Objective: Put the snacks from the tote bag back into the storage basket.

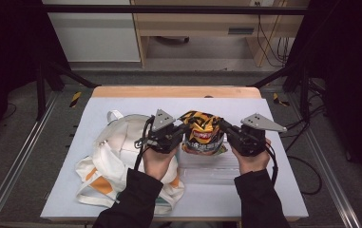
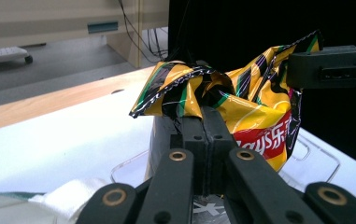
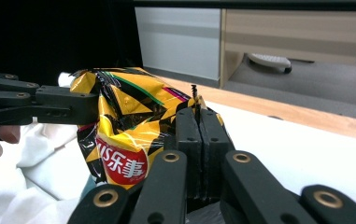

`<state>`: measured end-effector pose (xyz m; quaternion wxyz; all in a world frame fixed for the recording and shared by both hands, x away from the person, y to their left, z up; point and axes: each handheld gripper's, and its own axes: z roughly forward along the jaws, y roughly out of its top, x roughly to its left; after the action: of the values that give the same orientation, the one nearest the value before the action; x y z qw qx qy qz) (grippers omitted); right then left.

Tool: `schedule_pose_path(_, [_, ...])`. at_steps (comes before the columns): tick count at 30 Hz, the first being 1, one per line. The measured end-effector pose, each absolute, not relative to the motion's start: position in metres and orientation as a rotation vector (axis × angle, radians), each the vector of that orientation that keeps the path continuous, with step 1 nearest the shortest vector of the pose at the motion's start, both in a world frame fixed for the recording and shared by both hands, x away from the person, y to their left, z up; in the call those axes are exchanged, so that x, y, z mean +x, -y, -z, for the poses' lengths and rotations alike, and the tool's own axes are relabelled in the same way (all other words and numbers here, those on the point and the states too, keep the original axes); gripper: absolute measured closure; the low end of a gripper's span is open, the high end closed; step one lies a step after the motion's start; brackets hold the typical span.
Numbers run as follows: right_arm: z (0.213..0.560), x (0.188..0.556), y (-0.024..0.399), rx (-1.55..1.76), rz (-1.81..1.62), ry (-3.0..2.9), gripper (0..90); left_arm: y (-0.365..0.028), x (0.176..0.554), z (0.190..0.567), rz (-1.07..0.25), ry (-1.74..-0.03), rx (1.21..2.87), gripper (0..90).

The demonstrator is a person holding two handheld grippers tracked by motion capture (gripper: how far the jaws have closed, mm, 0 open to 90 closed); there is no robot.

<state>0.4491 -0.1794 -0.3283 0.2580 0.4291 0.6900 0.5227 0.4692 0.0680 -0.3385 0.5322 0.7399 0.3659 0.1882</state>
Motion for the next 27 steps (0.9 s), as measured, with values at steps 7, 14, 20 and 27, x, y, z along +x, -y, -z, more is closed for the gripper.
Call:
schedule_pose_path(7, [0.338,0.456,0.177,1.187,-1.387,-1.898,89.1,-0.068,0.472,0.348,-0.445,-0.9,1.788,89.7])
schedule_pose_path(14, [0.345,0.461,0.174,1.204,-1.363,-1.916,89.0,-0.068,0.476,0.353,-0.43,-0.927,1.806,89.4])
schedule_pose_path(20, [0.349,0.465,0.173,1.218,-1.345,-1.917,88.5,-0.067,0.479,0.356,-0.419,-0.933,1.815,89.0])
schedule_pose_path(27, [0.352,0.47,0.172,1.222,-1.331,-1.9,86.7,-0.064,0.484,0.358,-0.441,-0.944,1.813,88.5])
